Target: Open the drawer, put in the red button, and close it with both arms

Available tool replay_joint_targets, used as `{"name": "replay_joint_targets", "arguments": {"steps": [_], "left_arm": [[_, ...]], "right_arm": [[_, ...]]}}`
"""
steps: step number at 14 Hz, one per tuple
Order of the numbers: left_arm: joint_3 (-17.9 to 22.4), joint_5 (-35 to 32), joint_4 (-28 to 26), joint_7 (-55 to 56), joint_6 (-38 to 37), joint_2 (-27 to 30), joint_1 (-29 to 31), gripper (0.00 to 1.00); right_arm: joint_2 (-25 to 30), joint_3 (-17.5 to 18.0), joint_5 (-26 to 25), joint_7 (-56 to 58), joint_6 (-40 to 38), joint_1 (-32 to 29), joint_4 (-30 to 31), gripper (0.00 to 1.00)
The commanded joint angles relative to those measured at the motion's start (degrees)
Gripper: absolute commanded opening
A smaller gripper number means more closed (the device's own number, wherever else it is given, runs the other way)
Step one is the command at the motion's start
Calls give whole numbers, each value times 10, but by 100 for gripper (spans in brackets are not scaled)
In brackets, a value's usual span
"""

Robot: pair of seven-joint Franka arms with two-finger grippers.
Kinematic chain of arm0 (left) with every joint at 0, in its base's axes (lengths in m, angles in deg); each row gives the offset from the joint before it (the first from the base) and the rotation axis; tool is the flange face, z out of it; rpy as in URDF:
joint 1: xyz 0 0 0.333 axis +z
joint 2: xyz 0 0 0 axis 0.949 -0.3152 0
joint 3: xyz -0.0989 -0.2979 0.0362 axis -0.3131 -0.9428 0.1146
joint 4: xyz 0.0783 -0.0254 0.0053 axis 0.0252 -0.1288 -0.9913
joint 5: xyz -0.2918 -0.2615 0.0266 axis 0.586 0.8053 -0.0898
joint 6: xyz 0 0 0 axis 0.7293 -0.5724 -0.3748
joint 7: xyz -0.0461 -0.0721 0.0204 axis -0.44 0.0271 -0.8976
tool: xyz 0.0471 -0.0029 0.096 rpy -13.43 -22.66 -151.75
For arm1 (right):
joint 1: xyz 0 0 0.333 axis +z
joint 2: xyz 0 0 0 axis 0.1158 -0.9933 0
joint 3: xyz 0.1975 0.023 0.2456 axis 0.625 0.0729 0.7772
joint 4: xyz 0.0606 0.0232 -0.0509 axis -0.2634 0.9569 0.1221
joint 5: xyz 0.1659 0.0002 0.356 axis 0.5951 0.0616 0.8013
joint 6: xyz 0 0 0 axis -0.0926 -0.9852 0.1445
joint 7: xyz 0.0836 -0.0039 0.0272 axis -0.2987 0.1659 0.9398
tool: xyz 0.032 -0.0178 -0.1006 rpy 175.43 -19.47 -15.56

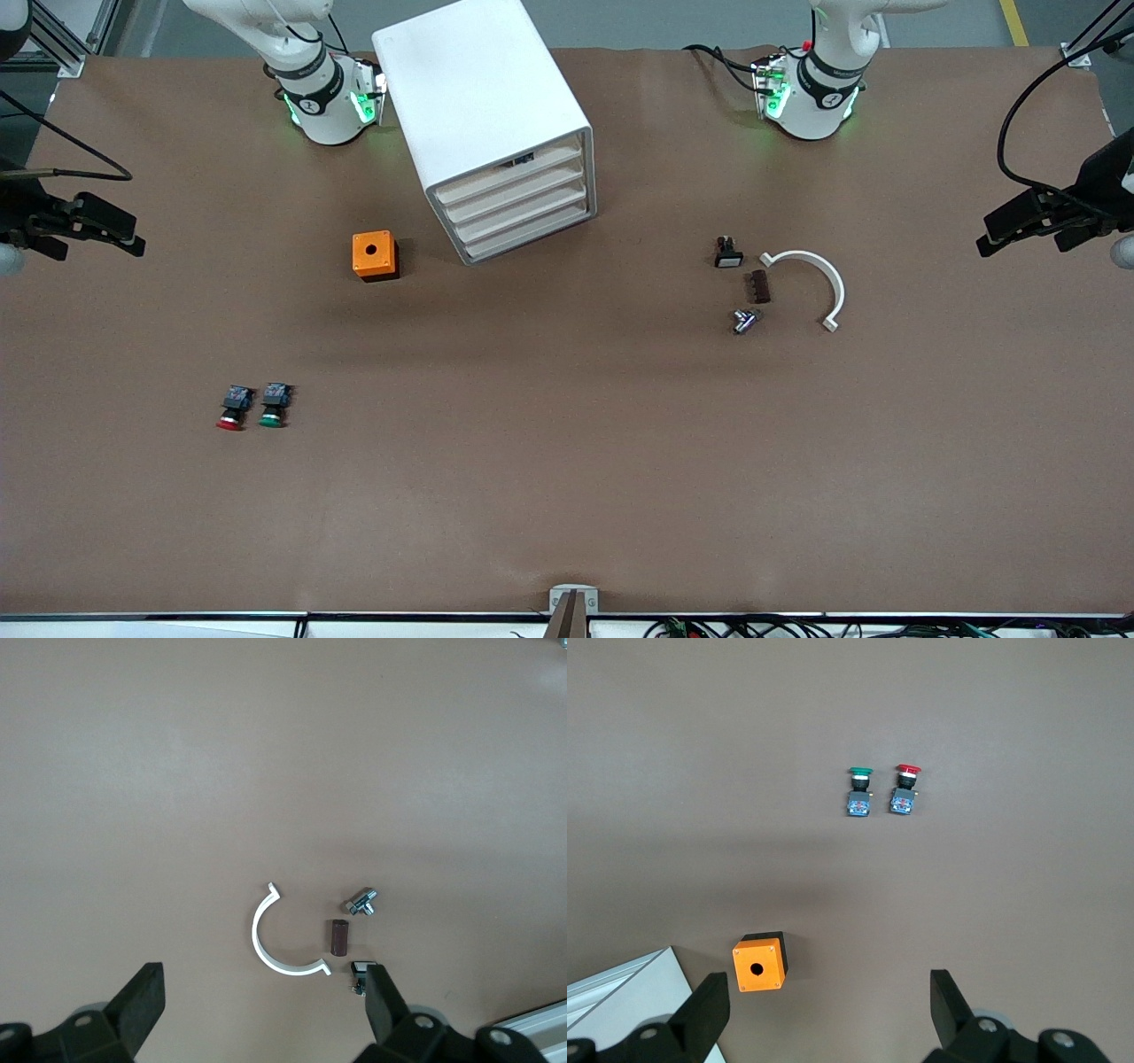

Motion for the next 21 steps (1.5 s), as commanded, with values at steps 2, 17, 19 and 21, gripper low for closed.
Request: {"name": "replay_joint_targets", "arguments": {"steps": [2, 17, 19, 21], "left_arm": [[-5, -13, 6, -11, -13, -1, 6, 100], [-6, 42, 7, 91, 8, -139, 0, 100], [-6, 65, 8, 135, 11, -153, -18, 100], [-6, 89, 8, 186, 10, -160, -30, 100]], "right_arm": [[5, 6, -5, 6, -1, -9, 4, 100], [-111, 7, 0, 8, 296, -46, 173, 100], [-159, 7, 0, 9, 352, -46, 179, 100], [-208, 7, 0, 9, 407, -52, 178, 100]]}}
